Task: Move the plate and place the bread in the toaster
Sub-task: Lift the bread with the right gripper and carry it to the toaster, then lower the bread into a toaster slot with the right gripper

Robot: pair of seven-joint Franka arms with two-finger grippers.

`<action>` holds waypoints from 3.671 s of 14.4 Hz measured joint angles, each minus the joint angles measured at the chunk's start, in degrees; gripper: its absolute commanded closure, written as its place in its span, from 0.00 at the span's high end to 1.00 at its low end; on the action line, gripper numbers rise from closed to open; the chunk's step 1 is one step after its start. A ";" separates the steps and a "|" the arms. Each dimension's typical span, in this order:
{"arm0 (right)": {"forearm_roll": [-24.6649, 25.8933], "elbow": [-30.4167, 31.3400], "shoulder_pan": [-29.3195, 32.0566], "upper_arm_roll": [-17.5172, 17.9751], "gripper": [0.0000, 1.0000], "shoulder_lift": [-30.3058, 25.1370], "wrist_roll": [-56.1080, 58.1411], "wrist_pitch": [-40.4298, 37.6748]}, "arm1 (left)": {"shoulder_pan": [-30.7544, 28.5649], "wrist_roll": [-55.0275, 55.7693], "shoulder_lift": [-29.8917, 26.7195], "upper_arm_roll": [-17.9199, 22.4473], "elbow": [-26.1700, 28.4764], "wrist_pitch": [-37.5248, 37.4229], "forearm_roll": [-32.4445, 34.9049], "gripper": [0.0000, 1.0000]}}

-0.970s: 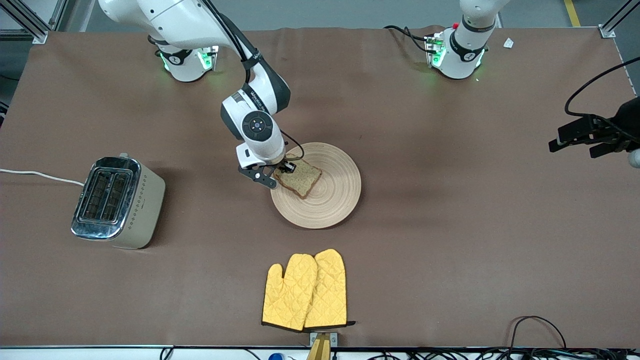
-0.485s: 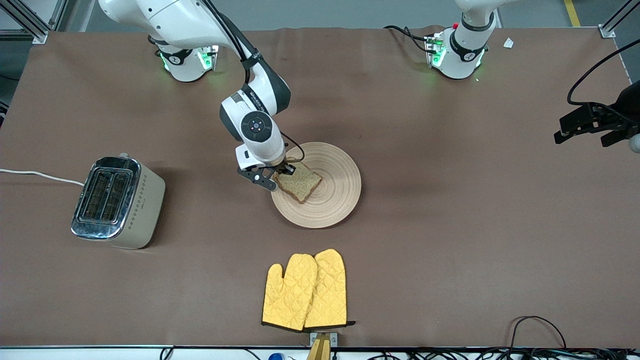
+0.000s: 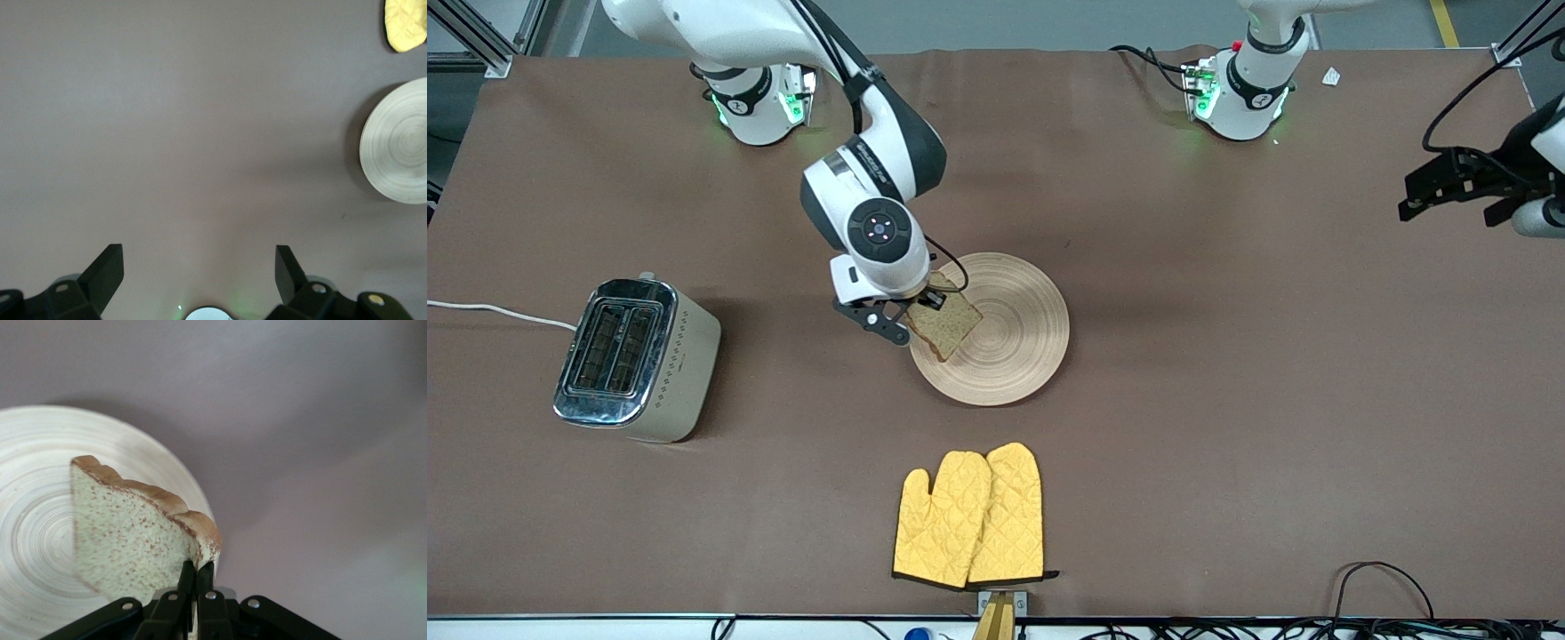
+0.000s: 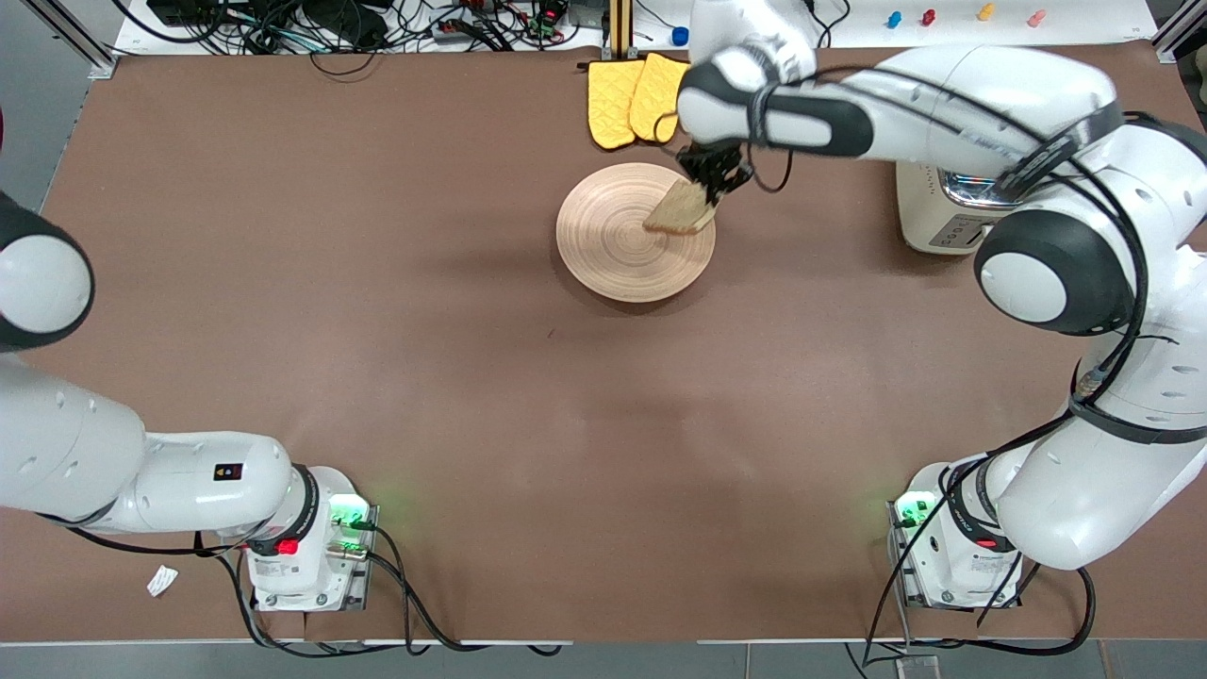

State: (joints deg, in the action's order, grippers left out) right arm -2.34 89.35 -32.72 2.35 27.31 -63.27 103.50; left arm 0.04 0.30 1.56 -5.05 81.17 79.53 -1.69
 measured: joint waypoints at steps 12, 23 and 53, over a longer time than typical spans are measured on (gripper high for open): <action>32.42 -6.12 5.68 -2.82 0.01 -4.01 28.80 -30.43 | 2.54 5.68 -9.95 0.38 12.71 5.61 2.46 1.00; 48.89 -9.55 19.99 -3.71 0.00 -1.15 52.25 -33.26 | 2.63 8.35 -8.74 -0.29 12.58 6.75 2.46 1.00; 50.90 -21.30 18.71 -2.97 0.82 16.96 36.77 -31.48 | 2.29 8.35 -4.42 -0.13 11.45 9.81 2.46 1.00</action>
State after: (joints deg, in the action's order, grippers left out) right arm 48.56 68.05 -14.01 -0.62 44.27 -26.51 72.02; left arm 2.32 8.66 -2.86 -5.18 92.63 89.34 0.77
